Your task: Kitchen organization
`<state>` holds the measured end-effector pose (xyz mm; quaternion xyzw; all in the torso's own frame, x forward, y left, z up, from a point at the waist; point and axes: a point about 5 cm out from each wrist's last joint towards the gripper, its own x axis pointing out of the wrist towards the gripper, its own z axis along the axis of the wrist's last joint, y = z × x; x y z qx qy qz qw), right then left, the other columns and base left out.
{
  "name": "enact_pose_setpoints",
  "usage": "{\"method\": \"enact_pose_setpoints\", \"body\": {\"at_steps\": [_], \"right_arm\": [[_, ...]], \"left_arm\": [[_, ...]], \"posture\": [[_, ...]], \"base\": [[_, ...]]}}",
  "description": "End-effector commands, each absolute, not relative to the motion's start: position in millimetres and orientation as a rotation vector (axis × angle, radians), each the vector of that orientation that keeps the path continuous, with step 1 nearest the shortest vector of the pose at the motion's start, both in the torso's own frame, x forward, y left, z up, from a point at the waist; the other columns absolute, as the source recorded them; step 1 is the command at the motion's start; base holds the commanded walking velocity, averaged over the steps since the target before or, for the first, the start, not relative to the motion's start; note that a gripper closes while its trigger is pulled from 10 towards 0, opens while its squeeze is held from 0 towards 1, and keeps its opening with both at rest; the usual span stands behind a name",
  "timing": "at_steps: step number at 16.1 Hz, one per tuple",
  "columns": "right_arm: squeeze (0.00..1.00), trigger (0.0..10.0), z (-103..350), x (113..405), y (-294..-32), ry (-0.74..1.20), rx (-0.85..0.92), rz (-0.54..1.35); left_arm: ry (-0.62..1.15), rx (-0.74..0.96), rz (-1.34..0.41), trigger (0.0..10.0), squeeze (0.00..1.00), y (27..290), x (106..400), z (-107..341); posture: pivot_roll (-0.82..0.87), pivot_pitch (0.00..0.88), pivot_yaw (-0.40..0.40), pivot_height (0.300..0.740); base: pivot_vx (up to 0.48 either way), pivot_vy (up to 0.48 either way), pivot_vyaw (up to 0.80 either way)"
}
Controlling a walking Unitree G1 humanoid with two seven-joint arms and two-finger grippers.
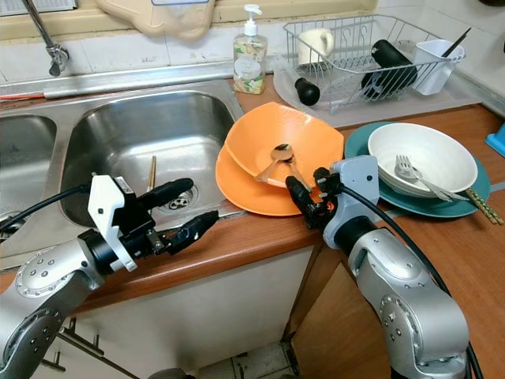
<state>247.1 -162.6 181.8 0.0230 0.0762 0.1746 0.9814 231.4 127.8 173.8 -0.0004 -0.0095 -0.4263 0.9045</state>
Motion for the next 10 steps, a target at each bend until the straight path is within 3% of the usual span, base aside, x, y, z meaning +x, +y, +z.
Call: {"method": "enact_pose_setpoints", "body": {"at_steps": [1, 10], "right_arm": [[0.0, 0.0, 177, 248, -167, 0.182, 0.054, 0.324], [0.0, 0.0, 194, 263, -173, 0.136, 0.046, 0.309]], "left_arm": [[-0.027, 0.012, -0.917, 10.0, 0.0, 122, 229, 178], [-0.051, 0.014, -0.894, 10.0, 0.0, 122, 235, 180]], "posture": [[-0.02, 0.0, 0.043, 0.74], [-0.05, 0.0, 0.032, 0.74]], "base": [[0.0, 0.0, 0.0], [0.0, 0.0, 0.0]]}}
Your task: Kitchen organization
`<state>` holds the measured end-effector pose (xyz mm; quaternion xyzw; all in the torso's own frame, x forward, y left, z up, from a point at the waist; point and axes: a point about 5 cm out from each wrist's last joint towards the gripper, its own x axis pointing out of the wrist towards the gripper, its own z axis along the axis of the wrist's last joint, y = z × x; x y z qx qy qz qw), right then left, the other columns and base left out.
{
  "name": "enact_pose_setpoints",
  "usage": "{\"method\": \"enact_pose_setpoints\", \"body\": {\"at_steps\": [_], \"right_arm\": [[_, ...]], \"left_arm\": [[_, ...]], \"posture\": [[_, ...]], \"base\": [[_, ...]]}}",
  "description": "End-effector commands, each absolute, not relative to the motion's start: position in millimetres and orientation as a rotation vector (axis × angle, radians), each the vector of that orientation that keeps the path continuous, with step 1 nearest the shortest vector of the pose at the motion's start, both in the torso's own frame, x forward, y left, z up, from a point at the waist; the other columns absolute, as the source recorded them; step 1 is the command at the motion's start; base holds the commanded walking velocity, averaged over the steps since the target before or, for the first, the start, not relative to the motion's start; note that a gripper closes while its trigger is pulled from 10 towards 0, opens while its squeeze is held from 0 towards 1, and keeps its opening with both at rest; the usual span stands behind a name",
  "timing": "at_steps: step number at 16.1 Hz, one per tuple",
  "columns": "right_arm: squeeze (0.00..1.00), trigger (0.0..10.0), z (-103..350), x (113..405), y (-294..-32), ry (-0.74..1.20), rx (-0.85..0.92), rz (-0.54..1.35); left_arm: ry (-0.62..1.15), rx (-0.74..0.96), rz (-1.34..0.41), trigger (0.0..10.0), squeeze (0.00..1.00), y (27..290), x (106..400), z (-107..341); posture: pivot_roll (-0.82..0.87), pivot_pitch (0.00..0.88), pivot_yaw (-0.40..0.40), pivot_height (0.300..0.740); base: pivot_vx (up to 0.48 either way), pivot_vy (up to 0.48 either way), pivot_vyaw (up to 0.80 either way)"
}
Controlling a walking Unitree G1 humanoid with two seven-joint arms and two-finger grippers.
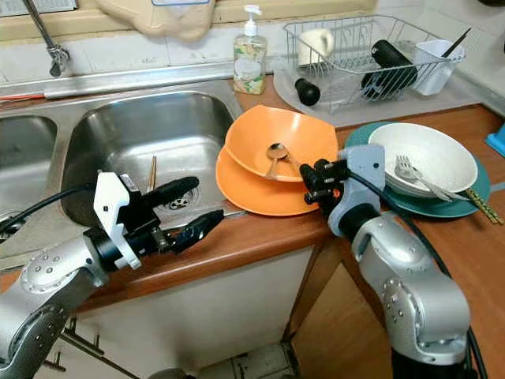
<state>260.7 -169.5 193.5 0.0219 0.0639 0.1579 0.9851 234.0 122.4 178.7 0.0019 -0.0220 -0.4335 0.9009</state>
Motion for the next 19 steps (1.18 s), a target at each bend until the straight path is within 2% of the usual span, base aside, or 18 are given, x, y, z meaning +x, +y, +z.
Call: {"method": "enact_pose_setpoints", "body": {"at_steps": [1, 6, 11, 15, 17, 19], "right_arm": [[0.0, 0.0, 194, 263, -173, 0.136, 0.044, 0.309], [0.0, 0.0, 202, 265, -181, 0.094, 0.029, 0.262], [0.0, 0.0, 224, 265, -186, -0.032, 0.047, 0.282], [0.0, 0.0, 229, 266, -183, -0.011, -0.043, 0.343], [0.0, 0.0, 238, 266, -178, -0.05, -0.011, 0.387], [0.0, 0.0, 244, 262, -158, -0.059, -0.013, 0.53]], "left_arm": [[-0.052, 0.014, -0.895, 10.0, 0.0, 122, 235, 180], [-0.06, 0.025, -0.906, 10.0, 0.0, 121, 236, 181], [-0.085, 0.032, -0.909, 10.0, 0.0, 119, 240, 186], [-0.09, 0.072, -0.907, 10.0, 0.0, 118, 242, 187], [-0.134, 0.169, -0.896, 10.0, 0.0, 115, 248, 193], [-0.228, 0.416, -0.902, 10.0, 0.0, 106, 261, 202]], "posture": [[-0.05, 0.0, 0.032, 0.74], [-0.05, 0.0, 0.045, 0.74], [-0.05, 0.0, 0.05, 0.74], [-0.05, 0.0, 0.041, 0.74], [-0.04, 0.0, 0.037, 0.74], [-0.04, 0.0, 0.035, 0.74]], "base": [[0.0, 0.0, 0.0], [0.0, 0.0, 0.0], [0.0, 0.0, 0.0], [0.0, 0.0, 0.0], [0.0, 0.0, 0.0], [0.0, 0.0, 0.0]]}}
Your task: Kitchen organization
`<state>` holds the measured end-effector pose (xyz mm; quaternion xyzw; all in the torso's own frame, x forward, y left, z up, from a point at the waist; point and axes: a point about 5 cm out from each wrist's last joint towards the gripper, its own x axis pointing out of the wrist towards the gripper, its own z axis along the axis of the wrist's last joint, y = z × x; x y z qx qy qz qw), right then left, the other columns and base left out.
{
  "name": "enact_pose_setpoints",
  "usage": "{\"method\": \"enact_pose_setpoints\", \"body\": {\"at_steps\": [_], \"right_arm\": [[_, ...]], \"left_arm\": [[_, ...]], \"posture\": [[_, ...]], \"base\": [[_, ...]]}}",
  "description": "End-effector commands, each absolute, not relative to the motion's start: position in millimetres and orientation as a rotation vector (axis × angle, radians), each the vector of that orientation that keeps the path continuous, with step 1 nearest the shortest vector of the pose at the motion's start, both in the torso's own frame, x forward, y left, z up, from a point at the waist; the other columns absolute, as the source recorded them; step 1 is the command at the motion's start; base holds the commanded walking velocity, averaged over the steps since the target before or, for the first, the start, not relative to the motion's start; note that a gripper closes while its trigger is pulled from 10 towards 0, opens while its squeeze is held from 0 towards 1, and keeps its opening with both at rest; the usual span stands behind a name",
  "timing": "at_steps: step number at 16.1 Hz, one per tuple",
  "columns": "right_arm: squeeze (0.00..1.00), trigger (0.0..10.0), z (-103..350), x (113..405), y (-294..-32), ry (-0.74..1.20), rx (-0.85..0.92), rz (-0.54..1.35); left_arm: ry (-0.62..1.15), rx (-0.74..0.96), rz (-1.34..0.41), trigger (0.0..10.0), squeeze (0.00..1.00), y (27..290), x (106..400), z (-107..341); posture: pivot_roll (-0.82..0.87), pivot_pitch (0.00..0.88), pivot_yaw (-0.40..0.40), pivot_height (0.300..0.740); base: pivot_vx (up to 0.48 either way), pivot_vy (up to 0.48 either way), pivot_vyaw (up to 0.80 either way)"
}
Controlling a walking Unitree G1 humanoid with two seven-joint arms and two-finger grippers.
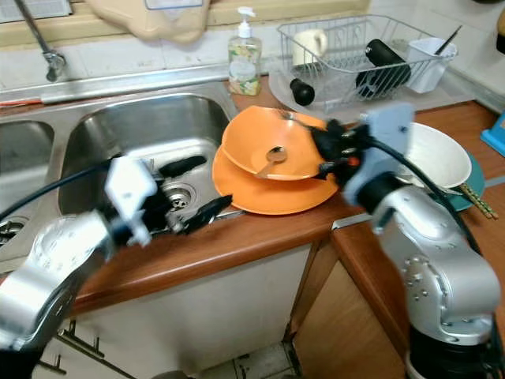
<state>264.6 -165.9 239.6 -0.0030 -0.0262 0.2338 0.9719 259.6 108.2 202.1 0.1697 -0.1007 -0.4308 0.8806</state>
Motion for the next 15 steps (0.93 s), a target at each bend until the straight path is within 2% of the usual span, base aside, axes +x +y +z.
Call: {"method": "enact_pose_setpoints", "body": {"at_steps": [1, 5, 6, 7, 8, 15], "right_arm": [[0.0, 0.0, 244, 261, -155, -0.056, -0.021, 0.549], [0.0, 0.0, 247, 256, -134, -0.038, -0.058, 0.696], [0.0, 0.0, 248, 255, -128, -0.032, -0.058, 0.729], [0.0, 0.0, 249, 253, -122, -0.027, -0.058, 0.758], [0.0, 0.0, 249, 253, -119, -0.025, -0.059, 0.773], [0.0, 0.0, 247, 252, -106, -0.012, -0.058, 0.798]], "left_arm": [[-0.246, 0.443, -0.902, 10.0, 0.0, 105, 263, 205], [-0.359, 0.552, -0.878, 10.0, 0.0, 99, 279, 219], [-0.363, 0.579, -0.886, 7.1, 0.0, 97, 281, 218], [-0.366, 0.608, -0.887, 2.7, 0.0, 96, 284, 215], [-0.37, 0.615, -0.891, 0.0, 0.0, 95, 286, 214], [-0.406, 0.75, -0.846, 0.0, 0.0, 98, 296, 211]], "posture": [[-0.04, 0.0, 0.035, 0.74], [-0.05, 0.0, 0.037, 0.74], [-0.05, 0.0, 0.036, 0.74], [-0.05, 0.0, 0.036, 0.74], [-0.05, 0.0, 0.037, 0.74], [-0.05, 0.0, 0.037, 0.74]], "base": [[0.0, 0.0, 0.0], [0.0, 0.0, 0.0], [0.0, 0.0, 0.0], [0.0, 0.0, 0.0], [0.0, 0.0, 0.0], [0.0, 0.0, 0.0]]}}
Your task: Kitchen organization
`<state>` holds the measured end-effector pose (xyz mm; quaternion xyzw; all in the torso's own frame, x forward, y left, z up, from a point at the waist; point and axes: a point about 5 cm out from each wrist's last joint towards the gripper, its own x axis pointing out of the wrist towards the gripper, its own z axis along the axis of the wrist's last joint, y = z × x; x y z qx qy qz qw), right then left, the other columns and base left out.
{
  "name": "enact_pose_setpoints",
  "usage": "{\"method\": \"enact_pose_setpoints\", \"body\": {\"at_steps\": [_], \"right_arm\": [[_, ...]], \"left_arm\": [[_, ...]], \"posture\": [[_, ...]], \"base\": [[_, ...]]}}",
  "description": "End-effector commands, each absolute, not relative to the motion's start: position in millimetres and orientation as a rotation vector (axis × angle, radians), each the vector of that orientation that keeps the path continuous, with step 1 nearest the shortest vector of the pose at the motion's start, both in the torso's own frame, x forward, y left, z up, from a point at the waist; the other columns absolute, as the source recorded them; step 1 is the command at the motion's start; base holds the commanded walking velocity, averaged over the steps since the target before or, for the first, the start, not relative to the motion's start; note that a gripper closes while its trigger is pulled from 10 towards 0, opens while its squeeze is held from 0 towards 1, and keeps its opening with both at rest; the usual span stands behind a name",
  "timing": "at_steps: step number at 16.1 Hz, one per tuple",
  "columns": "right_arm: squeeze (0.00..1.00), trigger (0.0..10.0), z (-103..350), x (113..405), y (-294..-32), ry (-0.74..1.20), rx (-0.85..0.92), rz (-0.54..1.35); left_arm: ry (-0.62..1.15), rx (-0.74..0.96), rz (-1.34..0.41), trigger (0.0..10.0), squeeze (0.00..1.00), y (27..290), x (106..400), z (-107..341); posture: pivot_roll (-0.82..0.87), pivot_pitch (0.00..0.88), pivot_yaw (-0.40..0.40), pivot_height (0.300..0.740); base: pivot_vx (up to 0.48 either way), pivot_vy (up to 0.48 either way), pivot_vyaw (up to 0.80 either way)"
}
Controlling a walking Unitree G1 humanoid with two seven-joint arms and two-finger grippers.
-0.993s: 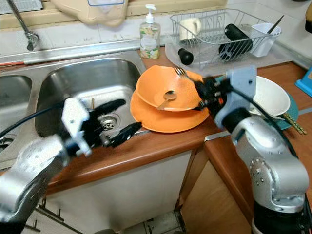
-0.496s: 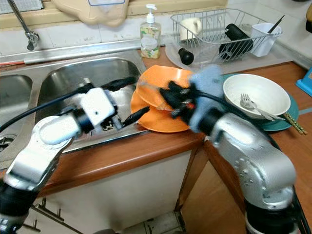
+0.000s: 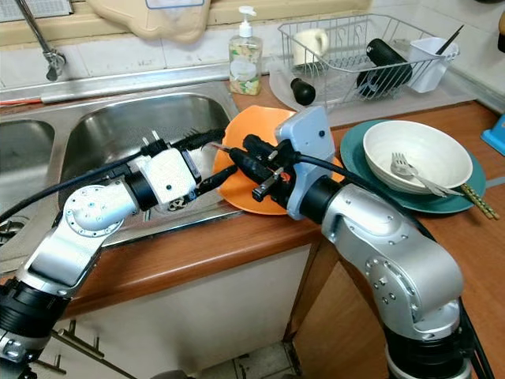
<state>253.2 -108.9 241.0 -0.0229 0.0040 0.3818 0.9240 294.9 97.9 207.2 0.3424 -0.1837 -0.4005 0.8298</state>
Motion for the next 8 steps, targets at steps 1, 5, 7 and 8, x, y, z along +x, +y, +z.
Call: {"method": "enact_pose_setpoints", "body": {"at_steps": [1, 5, 7, 8], "right_arm": [[0.0, 0.0, 247, 252, -105, -0.009, -0.057, 0.797], [0.0, 0.0, 244, 253, -104, 0.007, -0.052, 0.791], [0.0, 0.0, 243, 253, -103, 0.013, -0.052, 0.793], [0.0, 0.0, 242, 253, -102, 0.016, -0.053, 0.797]], "left_arm": [[-0.4, 0.755, -0.848, 0.0, 0.0, 99, 296, 209], [-0.404, 0.796, -0.841, 0.0, 0.0, 106, 294, 205], [-0.409, 0.812, -0.83, 0.0, 0.0, 109, 294, 205], [-0.407, 0.824, -0.824, 0.0, 0.0, 111, 294, 204]], "posture": [[-0.05, 0.0, 0.037, 0.74], [-0.04, 0.0, 0.039, 0.74], [-0.04, 0.0, 0.039, 0.74], [-0.04, 0.0, 0.037, 0.74]], "base": [[0.0, 0.0, 0.0], [0.0, 0.0, 0.0], [0.0, 0.0, 0.0], [0.0, 0.0, 0.0]]}}
